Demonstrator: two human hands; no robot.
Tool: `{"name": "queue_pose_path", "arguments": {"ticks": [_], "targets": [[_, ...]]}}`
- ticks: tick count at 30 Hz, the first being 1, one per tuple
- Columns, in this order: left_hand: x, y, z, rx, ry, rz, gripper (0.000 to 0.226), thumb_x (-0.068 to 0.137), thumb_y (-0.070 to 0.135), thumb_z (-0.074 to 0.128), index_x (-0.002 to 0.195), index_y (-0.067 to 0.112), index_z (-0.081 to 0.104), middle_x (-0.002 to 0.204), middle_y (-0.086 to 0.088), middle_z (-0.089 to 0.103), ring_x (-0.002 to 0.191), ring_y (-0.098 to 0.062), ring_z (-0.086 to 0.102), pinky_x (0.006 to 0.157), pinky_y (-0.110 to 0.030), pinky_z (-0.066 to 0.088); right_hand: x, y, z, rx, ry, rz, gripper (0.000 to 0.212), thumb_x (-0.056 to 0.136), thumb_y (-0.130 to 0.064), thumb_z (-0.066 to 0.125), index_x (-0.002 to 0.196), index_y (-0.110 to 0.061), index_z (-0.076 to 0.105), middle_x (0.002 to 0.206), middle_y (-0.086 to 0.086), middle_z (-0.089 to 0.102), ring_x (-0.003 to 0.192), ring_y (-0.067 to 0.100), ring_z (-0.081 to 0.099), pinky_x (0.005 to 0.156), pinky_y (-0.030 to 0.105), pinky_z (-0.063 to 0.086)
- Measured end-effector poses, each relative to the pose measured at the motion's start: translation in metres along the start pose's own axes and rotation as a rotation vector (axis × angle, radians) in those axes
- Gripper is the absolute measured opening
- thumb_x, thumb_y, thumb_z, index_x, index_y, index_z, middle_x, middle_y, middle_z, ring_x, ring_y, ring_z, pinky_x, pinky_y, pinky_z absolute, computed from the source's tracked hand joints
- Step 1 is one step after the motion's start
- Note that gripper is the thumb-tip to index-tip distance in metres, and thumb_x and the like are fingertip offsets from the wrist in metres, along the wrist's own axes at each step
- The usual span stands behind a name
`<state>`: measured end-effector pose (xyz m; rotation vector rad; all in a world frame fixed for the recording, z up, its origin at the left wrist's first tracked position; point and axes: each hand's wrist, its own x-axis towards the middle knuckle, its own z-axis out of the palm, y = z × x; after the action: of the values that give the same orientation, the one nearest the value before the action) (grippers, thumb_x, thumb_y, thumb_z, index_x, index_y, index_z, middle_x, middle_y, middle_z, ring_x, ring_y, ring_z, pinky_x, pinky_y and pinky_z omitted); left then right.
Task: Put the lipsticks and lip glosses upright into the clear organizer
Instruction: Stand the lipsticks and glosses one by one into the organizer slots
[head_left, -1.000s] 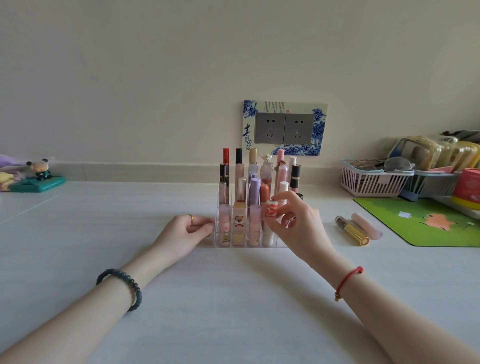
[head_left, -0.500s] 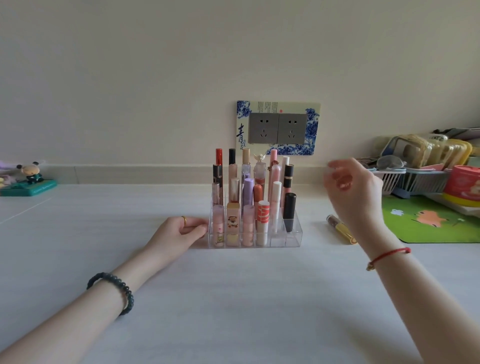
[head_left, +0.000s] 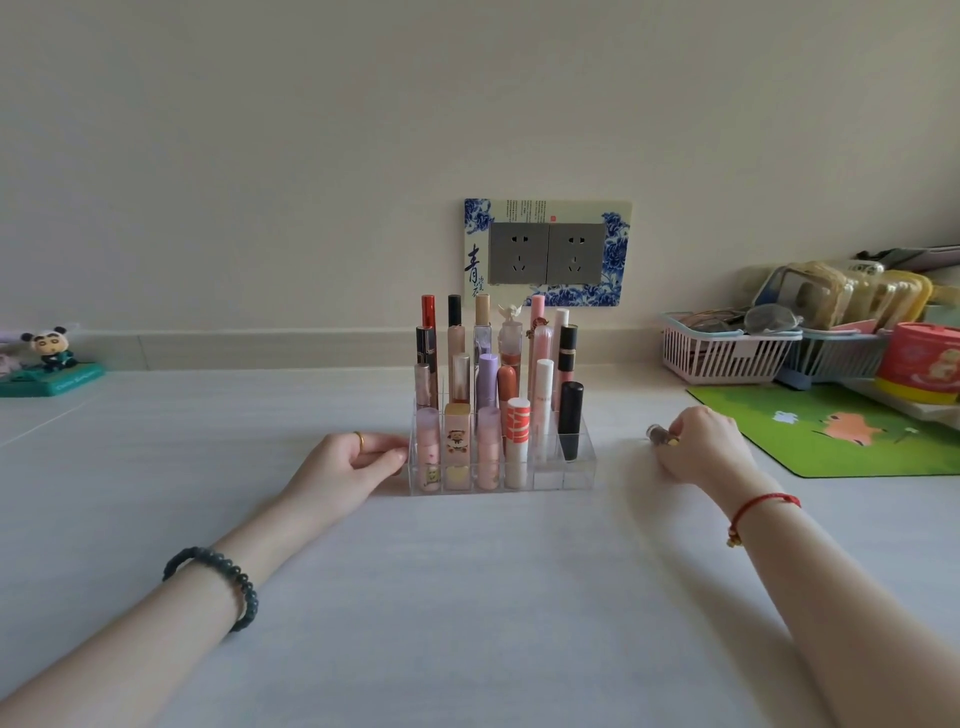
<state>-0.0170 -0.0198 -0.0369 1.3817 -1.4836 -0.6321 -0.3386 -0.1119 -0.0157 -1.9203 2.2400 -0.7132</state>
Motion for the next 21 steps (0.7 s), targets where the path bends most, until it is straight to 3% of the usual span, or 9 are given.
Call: {"name": "queue_pose_path", "arguments": {"ticks": [2,4,6,8,9,11,14,18,21], "targets": [[-0.001,0.001,0.000,0.001,-0.001,0.000,0.020,0.086,0.008,0.058,0.084,0.026,0.067,0.087,0.015,0.069,0.075,0.011,0.063,0.085,-0.018,0.045,-0.004,-0.005,-0.008,0.087,0.079,-0.040,0.028,0.086,-0.020,0.056,0.083,0.007,0.064,0.077,0.022,0.059,0.074,0.035,0.051,0.062,0.032,0.041],[0.000,0.000,0.000,0.012,0.002,0.000,0.017,0.086,0.009,0.058,0.086,0.024,0.067,0.092,0.010,0.068,0.079,0.005,0.064,0.085,-0.019,0.045,-0.009,-0.013,-0.022,0.275,0.268,-0.123,0.022,0.083,-0.015,0.059,0.092,0.004,0.065,0.090,0.021,0.064,0.088,0.035,0.056,0.069,0.029,0.040],[0.000,0.000,0.000,0.023,0.001,0.002,0.015,0.086,0.010,0.059,0.089,0.022,0.067,0.091,0.010,0.069,0.083,0.000,0.064,0.082,-0.021,0.045,-0.019,-0.025,-0.038,0.493,0.462,-0.199,0.023,0.081,-0.017,0.063,0.098,-0.003,0.061,0.093,0.010,0.064,0.092,0.029,0.057,0.077,0.027,0.037],[0.001,-0.001,-0.001,0.013,-0.004,0.007,0.018,0.086,0.009,0.059,0.086,0.024,0.068,0.081,0.017,0.071,0.079,0.004,0.064,0.079,-0.018,0.045,-0.029,-0.036,-0.051,0.745,0.518,-0.265,0.024,0.076,-0.022,0.069,0.096,-0.012,0.059,0.088,0.001,0.063,0.084,0.021,0.061,0.083,0.033,0.045],[0.001,-0.002,-0.001,0.011,-0.007,0.005,0.020,0.086,0.009,0.058,0.084,0.026,0.068,0.076,0.020,0.071,0.077,0.008,0.064,0.078,-0.017,0.045,-0.035,-0.042,-0.057,0.885,0.480,-0.291,0.026,0.073,-0.022,0.072,0.094,-0.016,0.058,0.087,0.002,0.065,0.078,0.019,0.064,0.077,0.034,0.052],[0.001,-0.002,-0.001,0.013,-0.010,-0.001,0.022,0.086,0.009,0.058,0.082,0.028,0.068,0.074,0.022,0.071,0.077,0.010,0.063,0.079,-0.017,0.045,-0.045,-0.050,-0.065,1.109,0.329,-0.333,0.028,0.071,-0.019,0.075,0.093,-0.017,0.059,0.083,0.002,0.066,0.066,0.009,0.066,0.065,0.022,0.056],[0.000,-0.003,-0.001,0.008,-0.007,0.000,0.022,0.086,0.009,0.058,0.083,0.028,0.068,0.076,0.021,0.071,0.077,0.010,0.063,0.079,-0.016,0.044,-0.053,-0.057,-0.068,1.212,0.086,-0.354,0.029,0.070,-0.011,0.074,0.093,-0.018,0.058,0.077,-0.002,0.066,0.056,0.001,0.064,0.060,0.013,0.055],[0.001,-0.002,-0.001,0.007,-0.006,-0.003,0.023,0.086,0.009,0.058,0.082,0.029,0.067,0.071,0.026,0.069,0.076,0.012,0.063,0.079,-0.015,0.044,-0.052,-0.057,-0.064,1.171,-0.106,-0.361,0.037,0.068,-0.008,0.074,0.100,-0.008,0.056,0.081,0.002,0.070,0.063,0.008,0.068,0.060,0.019,0.057],[0.002,-0.003,0.000,0.011,0.005,0.002,0.020,0.086,0.008,0.058,0.083,0.026,0.067,0.075,0.020,0.070,0.077,0.005,0.064,0.079,-0.015,0.045,-0.053,-0.059,-0.058,0.996,-0.112,-0.417,0.040,0.069,-0.009,0.074,0.105,-0.009,0.055,0.084,0.003,0.070,0.065,0.010,0.068,0.061,0.022,0.058]]}}
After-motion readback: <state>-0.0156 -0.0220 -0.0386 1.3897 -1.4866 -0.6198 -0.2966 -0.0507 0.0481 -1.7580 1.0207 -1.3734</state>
